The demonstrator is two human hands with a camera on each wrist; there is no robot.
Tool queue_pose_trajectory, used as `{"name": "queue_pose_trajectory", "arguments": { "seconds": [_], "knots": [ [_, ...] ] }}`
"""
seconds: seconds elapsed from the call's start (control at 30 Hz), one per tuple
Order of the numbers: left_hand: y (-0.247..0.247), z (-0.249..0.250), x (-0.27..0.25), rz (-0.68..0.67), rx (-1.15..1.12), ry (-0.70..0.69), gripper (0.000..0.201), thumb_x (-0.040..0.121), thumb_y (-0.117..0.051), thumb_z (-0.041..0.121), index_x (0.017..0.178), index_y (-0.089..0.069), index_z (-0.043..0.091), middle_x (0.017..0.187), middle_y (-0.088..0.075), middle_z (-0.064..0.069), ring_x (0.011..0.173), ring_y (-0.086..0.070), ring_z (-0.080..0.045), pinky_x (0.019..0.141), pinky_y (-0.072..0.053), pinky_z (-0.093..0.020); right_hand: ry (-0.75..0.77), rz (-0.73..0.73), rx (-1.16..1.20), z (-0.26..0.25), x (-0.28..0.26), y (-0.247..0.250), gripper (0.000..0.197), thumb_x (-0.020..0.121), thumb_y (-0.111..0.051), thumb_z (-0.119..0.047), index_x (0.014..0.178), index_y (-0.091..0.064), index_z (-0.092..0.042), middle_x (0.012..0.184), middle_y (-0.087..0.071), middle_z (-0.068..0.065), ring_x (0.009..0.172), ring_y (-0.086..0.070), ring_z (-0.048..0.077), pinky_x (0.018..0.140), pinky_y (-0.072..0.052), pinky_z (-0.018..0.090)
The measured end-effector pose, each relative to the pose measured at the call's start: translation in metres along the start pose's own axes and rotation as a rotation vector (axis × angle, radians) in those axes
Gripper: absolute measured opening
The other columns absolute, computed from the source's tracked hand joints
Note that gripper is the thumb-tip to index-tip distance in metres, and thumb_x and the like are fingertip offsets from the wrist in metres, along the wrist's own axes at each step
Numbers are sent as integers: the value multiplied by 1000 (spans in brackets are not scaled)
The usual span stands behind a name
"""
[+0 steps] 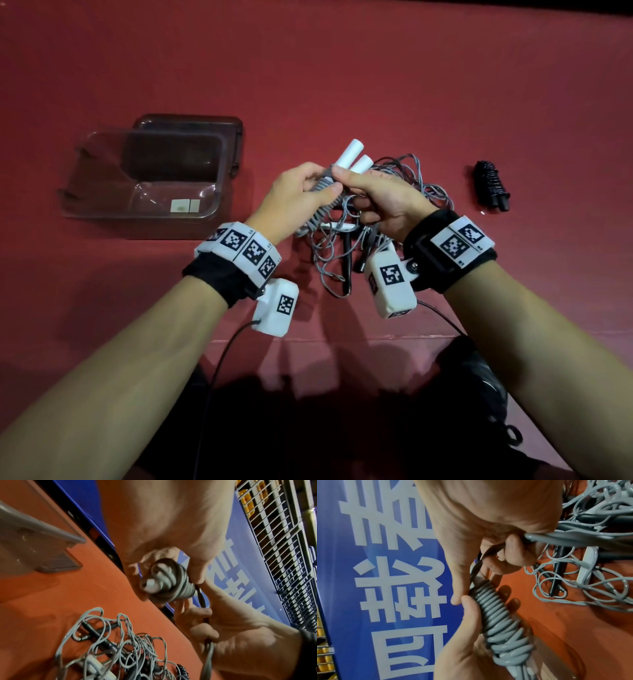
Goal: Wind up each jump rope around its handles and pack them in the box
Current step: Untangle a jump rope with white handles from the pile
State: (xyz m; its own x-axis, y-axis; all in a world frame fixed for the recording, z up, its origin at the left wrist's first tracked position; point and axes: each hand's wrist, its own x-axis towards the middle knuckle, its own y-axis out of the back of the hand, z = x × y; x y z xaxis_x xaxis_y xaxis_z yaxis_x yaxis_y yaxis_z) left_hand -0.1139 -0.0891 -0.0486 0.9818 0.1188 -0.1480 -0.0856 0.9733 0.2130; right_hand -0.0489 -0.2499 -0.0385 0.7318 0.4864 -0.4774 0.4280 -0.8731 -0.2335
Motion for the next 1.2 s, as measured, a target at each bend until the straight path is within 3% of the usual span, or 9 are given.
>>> {"name": "queue_pose_trajectory", "arguments": {
  "seconds": [0.1, 0.17, 0.3, 0.37, 0.53, 0.67, 0.87, 1.03, 1.2],
  "knots": [
    [-1, 1, 1, -35, -77, 63, 21, 101, -61, 11, 121, -60, 17, 95, -74, -7, 70, -74, -23, 69, -60, -37, 44, 14, 1, 8, 2, -2, 21, 78, -82, -31, 72, -68, -16, 63, -46, 1, 54, -52, 17, 32, -27, 14],
    [-1, 2, 1, 40, -227, 108, 14, 103, -54, 9, 116, -60, 11, 87, -69, -12, 58, -68, -23, 56, -56, -35, 126, 61, -6, 11, 3, -5, 9, 85, -78, -15, 88, -73, -9, 62, -58, 0, 50, -51, 9, 40, -33, 13],
    [4, 0, 4, 134, -437, 255, 30, 103, -50, 28, 116, -64, 4, 78, -68, -14, 51, -57, -23, 44, -45, -28, 400, 235, -186, 15, 3, 0, 26, 80, -83, -3, 99, -67, -9, 82, -72, 1, 64, -64, 8, 60, -52, 20],
    [5, 0, 3, 133, -460, 249, 40, 98, -56, 45, 108, -70, 9, 78, -68, -15, 50, -54, -25, 45, -43, -27, 619, 311, -408, 16, 2, 1, 25, 80, -84, -10, 96, -65, -13, 87, -71, -2, 70, -63, 3, 68, -52, 22],
    [3, 2, 1, 256, -362, 174, 24, 98, -66, 36, 93, -68, 13, 73, -69, -15, 45, -54, -23, 42, -41, -26, 899, 460, -1002, 15, -5, 8, 19, 91, -71, -41, 99, -76, -25, 87, -75, -11, 79, -69, 9, 70, -55, 36],
    [1, 5, -2, 336, -277, 148, 26, 94, -70, 39, 91, -70, 13, 74, -71, -10, 45, -59, -12, 39, -41, -24, 881, 434, -1303, 10, -5, 7, 28, 100, -54, -43, 105, -76, -26, 96, -77, -8, 88, -67, 21, 77, -48, 39],
    [6, 4, -2, 429, 3, 144, 45, 80, -68, 66, 83, -70, 21, 70, -74, -4, 51, -67, -22, 53, -52, -41, 532, 221, -1161, 9, -4, -10, 18, 105, -44, -31, 95, -56, -22, 86, -63, 1, 90, -61, 32, 76, -44, 39],
    [7, 2, -4, 425, 18, 161, 53, 74, -69, 73, 73, -70, 20, 62, -71, -2, 48, -68, -23, 52, -49, -38, 669, 306, -1380, 16, -11, -15, 44, 96, -51, -56, 69, -41, -23, 59, -45, -6, 65, -47, 20, 58, -33, 35],
    [-2, 1, -7, 349, -172, 208, 60, 82, -71, 69, 80, -74, 9, 61, -66, -7, 45, -62, -21, 44, -45, -27, 389, -88, -529, 9, -7, -4, 42, 104, -54, -33, 66, -62, -18, 55, -36, 1, 51, -28, 16, 51, -25, 28]
  ]
}}
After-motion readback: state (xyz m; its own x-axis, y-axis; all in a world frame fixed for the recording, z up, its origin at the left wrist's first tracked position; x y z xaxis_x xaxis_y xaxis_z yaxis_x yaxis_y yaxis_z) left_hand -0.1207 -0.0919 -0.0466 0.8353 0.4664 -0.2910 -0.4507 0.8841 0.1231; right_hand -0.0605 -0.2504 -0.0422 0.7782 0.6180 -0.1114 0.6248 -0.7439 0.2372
